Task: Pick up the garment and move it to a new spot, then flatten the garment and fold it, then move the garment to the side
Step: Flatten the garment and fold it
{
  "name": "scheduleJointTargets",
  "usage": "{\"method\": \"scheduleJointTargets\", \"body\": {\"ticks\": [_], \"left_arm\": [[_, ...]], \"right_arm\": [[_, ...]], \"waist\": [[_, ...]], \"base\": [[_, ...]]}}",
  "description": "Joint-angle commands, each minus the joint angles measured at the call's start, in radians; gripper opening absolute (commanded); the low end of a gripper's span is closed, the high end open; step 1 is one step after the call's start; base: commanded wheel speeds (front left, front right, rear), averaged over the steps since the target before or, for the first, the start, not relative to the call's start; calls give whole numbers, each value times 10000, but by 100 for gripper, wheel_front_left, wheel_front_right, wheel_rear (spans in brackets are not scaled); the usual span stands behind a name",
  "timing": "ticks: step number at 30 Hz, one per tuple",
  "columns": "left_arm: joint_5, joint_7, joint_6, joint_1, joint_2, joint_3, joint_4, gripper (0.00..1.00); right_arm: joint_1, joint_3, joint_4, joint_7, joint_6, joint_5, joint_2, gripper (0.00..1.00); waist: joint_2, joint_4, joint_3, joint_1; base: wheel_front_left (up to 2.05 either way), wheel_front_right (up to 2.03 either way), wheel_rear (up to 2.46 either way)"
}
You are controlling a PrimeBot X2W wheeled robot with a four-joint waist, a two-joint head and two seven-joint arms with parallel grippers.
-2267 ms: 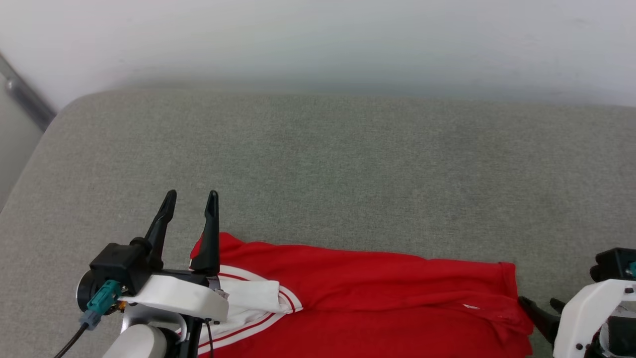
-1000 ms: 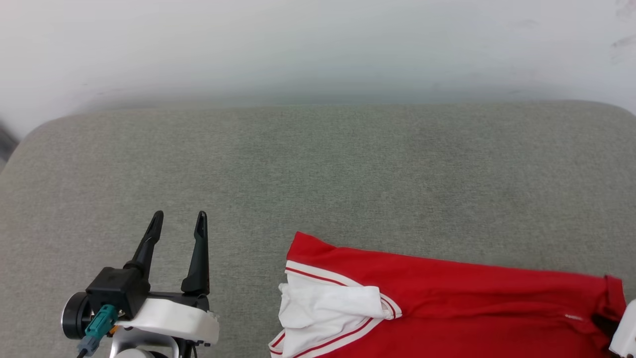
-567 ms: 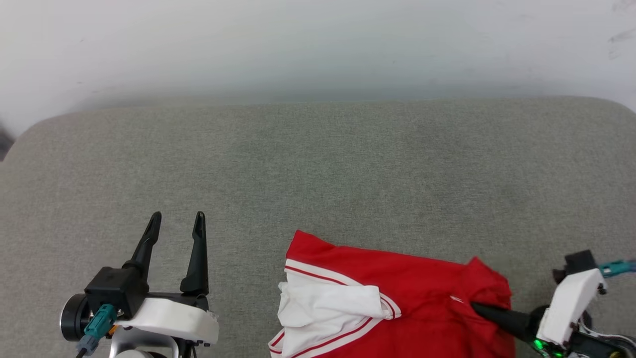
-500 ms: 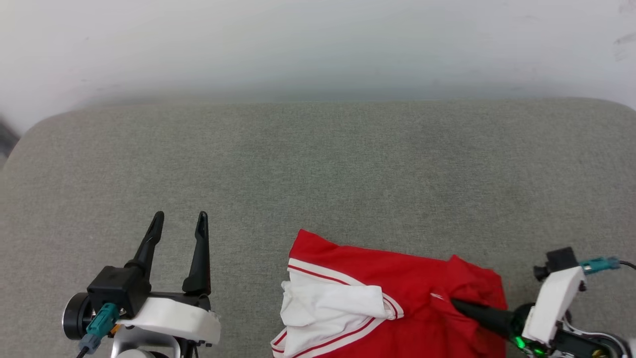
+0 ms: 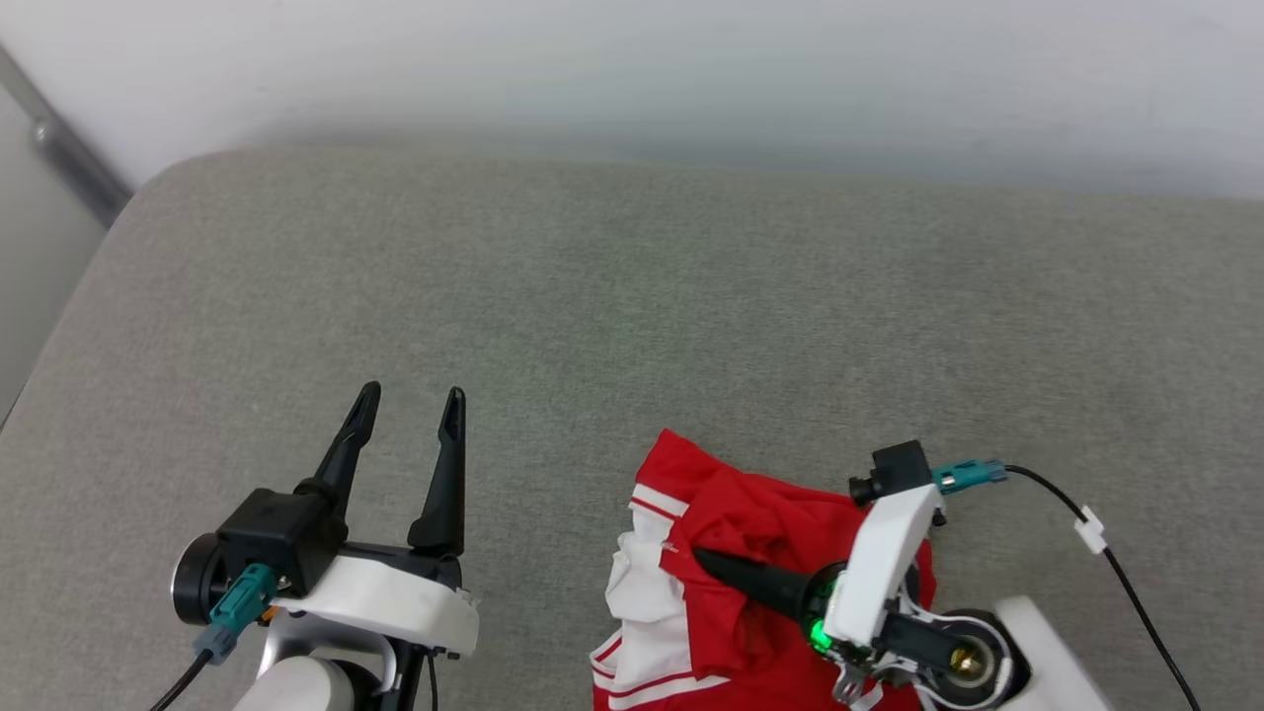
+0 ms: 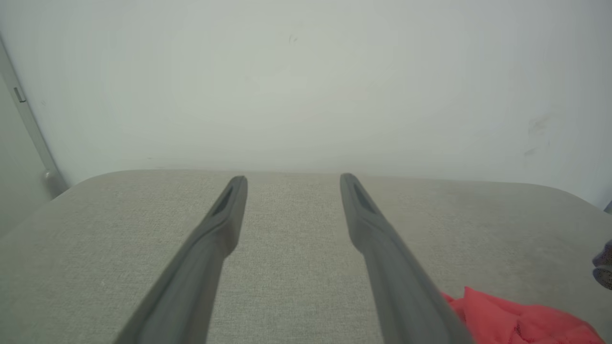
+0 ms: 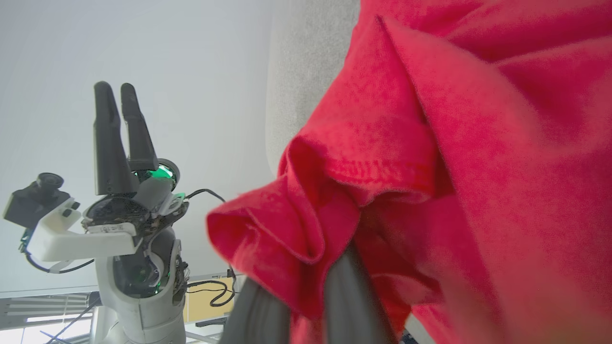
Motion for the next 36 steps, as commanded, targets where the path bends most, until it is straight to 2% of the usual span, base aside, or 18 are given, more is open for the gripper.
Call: {"method": "scheduleJointTargets", "body": {"ticks": [1, 2, 3, 4, 5, 9, 15, 18, 22, 25, 28, 33, 36], "left_arm": [[40, -83, -57, -142, -66, -42, 81, 100], [32, -97, -106, -177, -97, -57, 131, 100], [16, -116, -105, -196, -127, -56, 187, 100], [16, -116, -105, -196, -127, -56, 187, 100], [2, -154, -121, -207, -151, -53, 249, 100], [-22, -251, -187, -208, -219, -45, 434, 100], [-65, -319, -182, -82, -231, -25, 626, 100], [-76, -341, -182, -24, -205, -26, 659, 100], [-111, -346, -137, 60, -147, 0, 668, 100], [-179, -286, -115, 184, -98, 23, 691, 100], [-193, -277, -110, 196, -66, 64, 711, 100], [-224, -336, -47, 297, 11, 175, 816, 100], [-200, -382, -16, 369, 34, 230, 897, 100]], "right_arm": [[-210, 282, 298, -205, -1, -190, 9, 0], [-350, 446, 499, -418, -1, -310, 11, 0], [-480, 569, 695, -612, -1, -440, 0, 40], [-480, 569, 695, -612, -1, -440, 0, 40], [-600, 731, 870, -727, -1, -574, 0, 100], [-908, 1264, 997, -893, -1, -740, 4, 100], [-1085, 1711, 123, -803, -1, -1508, -230, 100], [-983, 1786, -539, -925, -1, -2069, -443, 100], [-866, 1716, -1614, -1732, -1, -3519, -967, 100], [-554, 1397, -2336, -2507, -1, -4579, -1329, 100], [-261, 713, -2785, -3374, -1, -6117, -1785, 100], [718, -1107, -3472, -4849, -1, -8632, -1843, 100], [1357, -2148, -3871, -5664, -1, -9561, -1566, 100]], "waist": [[0, 261, 211, 0], [0, 324, 264, 0], [0, 364, 292, 0], [0, 364, 292, 0], [0, 390, 311, 0], [0, 425, 295, 0], [0, 234, -18, 0], [0, 89, -190, 0], [0, -132, -389, 0], [0, -313, -499, 0], [0, -504, -566, 0], [0, -765, -628, 0], [0, -897, -680, 0]], "base": [[0, 0, 0], [0, 0, 0], [0, 0, 0], [0, 0, 0], [0, 0, 0], [0, 0, 0], [0, 0, 0], [0, 0, 0], [0, 0, 0], [0, 0, 0], [0, 0, 0], [0, 0, 0], [0, 0, 0]]}}
